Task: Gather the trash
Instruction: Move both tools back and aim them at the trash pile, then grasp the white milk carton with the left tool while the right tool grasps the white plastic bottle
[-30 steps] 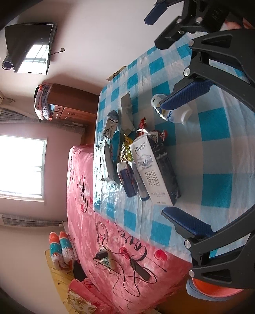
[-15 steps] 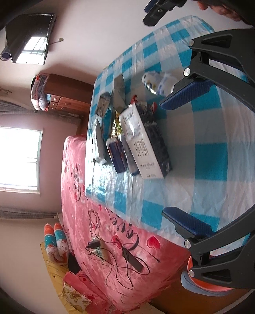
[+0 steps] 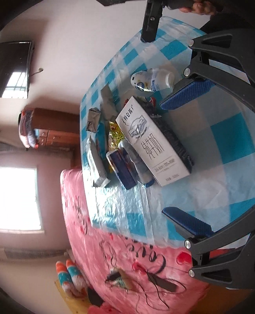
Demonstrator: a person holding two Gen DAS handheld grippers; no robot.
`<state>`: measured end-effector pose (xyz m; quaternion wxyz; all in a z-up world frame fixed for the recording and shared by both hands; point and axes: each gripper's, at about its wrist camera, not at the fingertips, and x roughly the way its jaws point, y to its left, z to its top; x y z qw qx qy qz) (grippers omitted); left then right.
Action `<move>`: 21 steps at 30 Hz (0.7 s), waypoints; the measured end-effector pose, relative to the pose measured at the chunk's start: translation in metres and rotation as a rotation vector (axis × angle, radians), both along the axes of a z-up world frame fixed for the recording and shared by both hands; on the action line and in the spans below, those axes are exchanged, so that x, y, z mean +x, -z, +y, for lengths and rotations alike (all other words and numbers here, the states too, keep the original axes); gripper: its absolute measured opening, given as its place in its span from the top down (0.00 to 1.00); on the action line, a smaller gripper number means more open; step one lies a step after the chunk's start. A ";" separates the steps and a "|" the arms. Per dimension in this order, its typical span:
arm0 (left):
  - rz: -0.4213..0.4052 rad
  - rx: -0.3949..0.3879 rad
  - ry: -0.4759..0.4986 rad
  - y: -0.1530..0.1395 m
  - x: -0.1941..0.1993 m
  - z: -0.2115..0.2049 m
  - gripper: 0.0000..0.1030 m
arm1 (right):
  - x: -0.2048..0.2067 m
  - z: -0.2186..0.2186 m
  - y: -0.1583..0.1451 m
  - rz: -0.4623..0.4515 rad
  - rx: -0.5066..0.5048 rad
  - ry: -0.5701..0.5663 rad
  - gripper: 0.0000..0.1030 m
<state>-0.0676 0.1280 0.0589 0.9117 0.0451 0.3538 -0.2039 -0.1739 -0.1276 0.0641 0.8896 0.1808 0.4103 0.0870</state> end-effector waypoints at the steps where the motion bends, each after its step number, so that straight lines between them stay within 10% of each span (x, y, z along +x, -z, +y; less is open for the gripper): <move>1: 0.011 -0.013 0.019 0.001 0.004 0.001 0.04 | 0.004 0.002 0.005 0.013 0.022 -0.013 0.17; 21: 0.198 -0.161 0.234 0.028 -0.001 -0.047 0.04 | 0.052 -0.005 0.036 0.082 0.026 -0.014 0.33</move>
